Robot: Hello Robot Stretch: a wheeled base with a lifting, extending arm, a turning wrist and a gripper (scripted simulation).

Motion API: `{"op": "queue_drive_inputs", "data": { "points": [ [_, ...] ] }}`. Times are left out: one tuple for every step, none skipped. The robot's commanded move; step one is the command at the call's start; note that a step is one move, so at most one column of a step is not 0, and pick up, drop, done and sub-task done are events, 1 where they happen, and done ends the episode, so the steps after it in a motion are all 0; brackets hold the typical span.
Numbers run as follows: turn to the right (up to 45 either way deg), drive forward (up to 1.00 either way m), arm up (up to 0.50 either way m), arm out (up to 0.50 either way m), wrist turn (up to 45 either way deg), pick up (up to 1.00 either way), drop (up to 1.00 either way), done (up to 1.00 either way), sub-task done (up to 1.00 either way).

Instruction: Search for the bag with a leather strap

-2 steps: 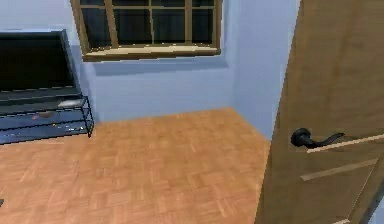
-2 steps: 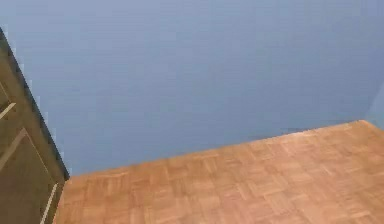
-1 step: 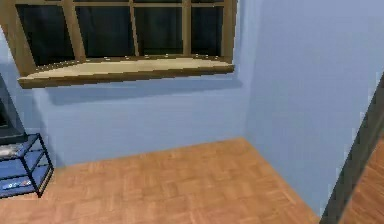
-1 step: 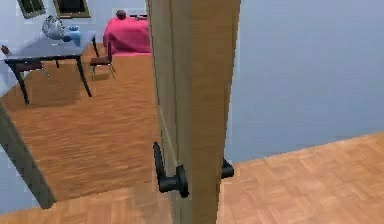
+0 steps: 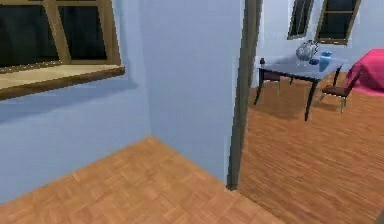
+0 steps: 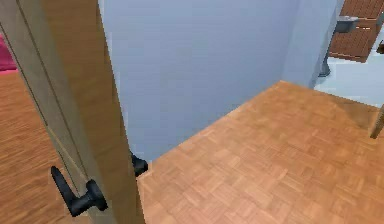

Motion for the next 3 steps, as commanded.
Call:
{"op": "queue_drive_inputs", "data": {
  "points": [
    [0.0,0.30,0.00,0.00,0.0,0.00,0.00,0.00,0.00],
    [42.0,0.00,0.00,0.00,0.0,0.00,0.00,0.00,0.00],
    [0.0,1.00,0.00,0.00,0.0,0.00,0.00,0.00,0.00]
  ]
}}
